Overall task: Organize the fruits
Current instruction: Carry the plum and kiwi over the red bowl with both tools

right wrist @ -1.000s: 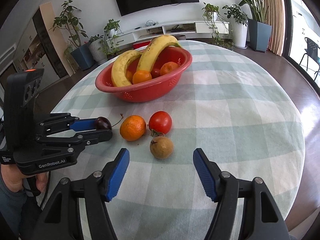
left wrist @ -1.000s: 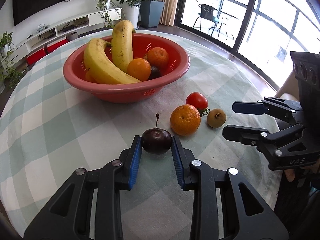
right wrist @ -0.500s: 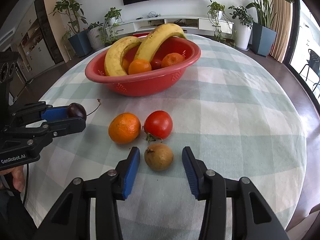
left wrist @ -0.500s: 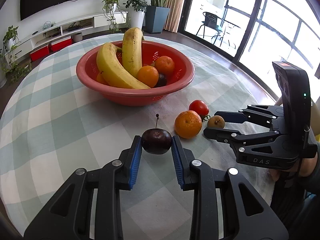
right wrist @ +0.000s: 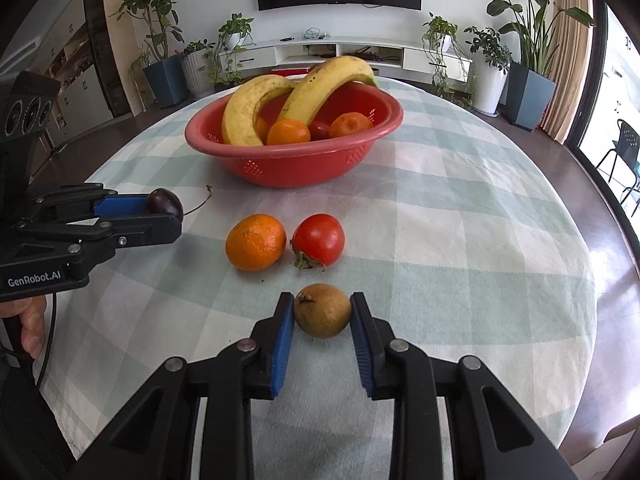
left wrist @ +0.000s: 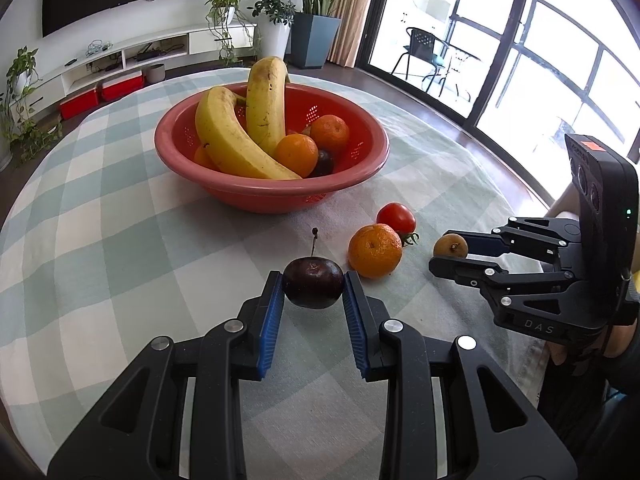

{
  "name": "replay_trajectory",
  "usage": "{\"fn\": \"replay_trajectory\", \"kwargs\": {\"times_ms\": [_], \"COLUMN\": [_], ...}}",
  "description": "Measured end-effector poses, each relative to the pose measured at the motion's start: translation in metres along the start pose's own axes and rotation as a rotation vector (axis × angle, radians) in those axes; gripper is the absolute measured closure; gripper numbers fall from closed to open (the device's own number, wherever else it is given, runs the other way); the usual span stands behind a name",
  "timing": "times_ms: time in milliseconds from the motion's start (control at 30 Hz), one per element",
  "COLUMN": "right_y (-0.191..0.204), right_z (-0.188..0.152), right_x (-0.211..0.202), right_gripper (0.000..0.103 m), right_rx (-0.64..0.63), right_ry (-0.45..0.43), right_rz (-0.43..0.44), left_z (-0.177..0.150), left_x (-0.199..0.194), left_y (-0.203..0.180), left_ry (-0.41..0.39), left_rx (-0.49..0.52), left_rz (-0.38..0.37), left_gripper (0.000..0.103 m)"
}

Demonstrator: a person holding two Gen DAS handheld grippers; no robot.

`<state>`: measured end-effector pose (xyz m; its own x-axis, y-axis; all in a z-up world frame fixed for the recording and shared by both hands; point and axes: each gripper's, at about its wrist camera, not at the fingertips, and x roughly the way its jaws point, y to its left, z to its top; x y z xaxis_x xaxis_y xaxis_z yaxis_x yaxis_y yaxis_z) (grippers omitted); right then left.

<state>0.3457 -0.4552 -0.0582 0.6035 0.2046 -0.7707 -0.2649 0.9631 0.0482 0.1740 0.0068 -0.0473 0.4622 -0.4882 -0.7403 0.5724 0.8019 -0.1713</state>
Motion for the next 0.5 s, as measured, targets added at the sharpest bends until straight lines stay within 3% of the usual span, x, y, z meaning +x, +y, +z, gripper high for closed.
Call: {"fn": "replay_trajectory", "kwargs": {"times_ms": [167,500], "right_y": [-0.017,-0.026], "right_z": [0.017,0.099], "right_x": [-0.023,-0.027], "right_gripper": [0.072,0.072], "right_rx": [0.042,0.03], "right_ry": [-0.062,-0.188], "right_rz": [0.025,0.077], "left_z": [0.009,0.069], "left_x": [-0.016,-0.029], "left_y": [0.0,0.005], "left_ry": [-0.051,-0.131], "left_rx": [-0.002,0.006], "left_rz": [0.003,0.06], "left_gripper": [0.075,0.075]}}
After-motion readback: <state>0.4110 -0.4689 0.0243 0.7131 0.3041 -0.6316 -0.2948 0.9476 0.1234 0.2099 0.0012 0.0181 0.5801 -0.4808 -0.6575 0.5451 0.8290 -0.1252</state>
